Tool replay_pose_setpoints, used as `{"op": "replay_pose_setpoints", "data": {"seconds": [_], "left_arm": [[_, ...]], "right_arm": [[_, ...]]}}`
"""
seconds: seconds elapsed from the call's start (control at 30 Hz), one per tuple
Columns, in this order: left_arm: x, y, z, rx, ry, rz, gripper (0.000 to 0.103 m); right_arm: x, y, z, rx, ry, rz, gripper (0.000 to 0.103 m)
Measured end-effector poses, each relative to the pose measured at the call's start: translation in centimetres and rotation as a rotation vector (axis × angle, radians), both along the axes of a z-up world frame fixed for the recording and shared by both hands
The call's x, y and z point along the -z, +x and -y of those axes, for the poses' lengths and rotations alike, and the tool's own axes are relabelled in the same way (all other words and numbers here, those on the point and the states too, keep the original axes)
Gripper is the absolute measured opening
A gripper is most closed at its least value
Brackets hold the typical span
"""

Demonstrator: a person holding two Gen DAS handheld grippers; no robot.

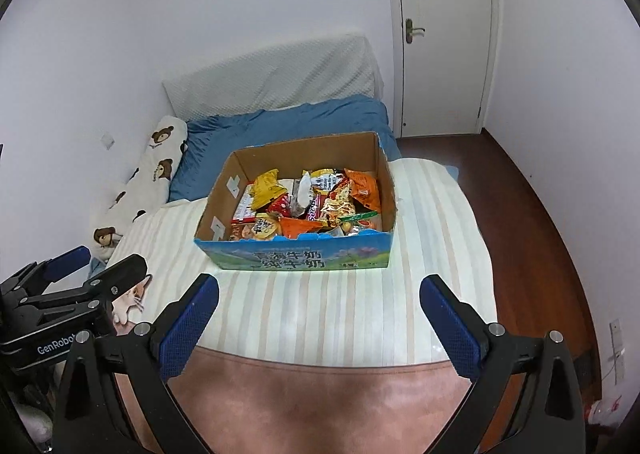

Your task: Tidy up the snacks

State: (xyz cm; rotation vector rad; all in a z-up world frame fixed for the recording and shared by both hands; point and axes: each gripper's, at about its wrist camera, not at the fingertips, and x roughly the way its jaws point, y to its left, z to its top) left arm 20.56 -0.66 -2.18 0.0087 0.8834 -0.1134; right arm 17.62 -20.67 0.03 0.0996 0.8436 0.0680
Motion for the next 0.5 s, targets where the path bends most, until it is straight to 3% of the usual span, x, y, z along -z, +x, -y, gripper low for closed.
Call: {"op": "replay_pose_setpoints", "data": {"seconds": [0.27, 0.5], "left_arm": [[-1.3, -2.9, -0.8, -0.01, -0.005, 0.032, 0.096], [-1.0, -2.8, -1.1, -0.022, -0.021, 0.026, 0.096]], "right_arm": [[-1.9, -2.9, 0.0, 0.002, -0.001, 0.031, 0.103], [-1.9, -3.2, -0.3, -0.002, 0.0, 0.031, 0.103]]}}
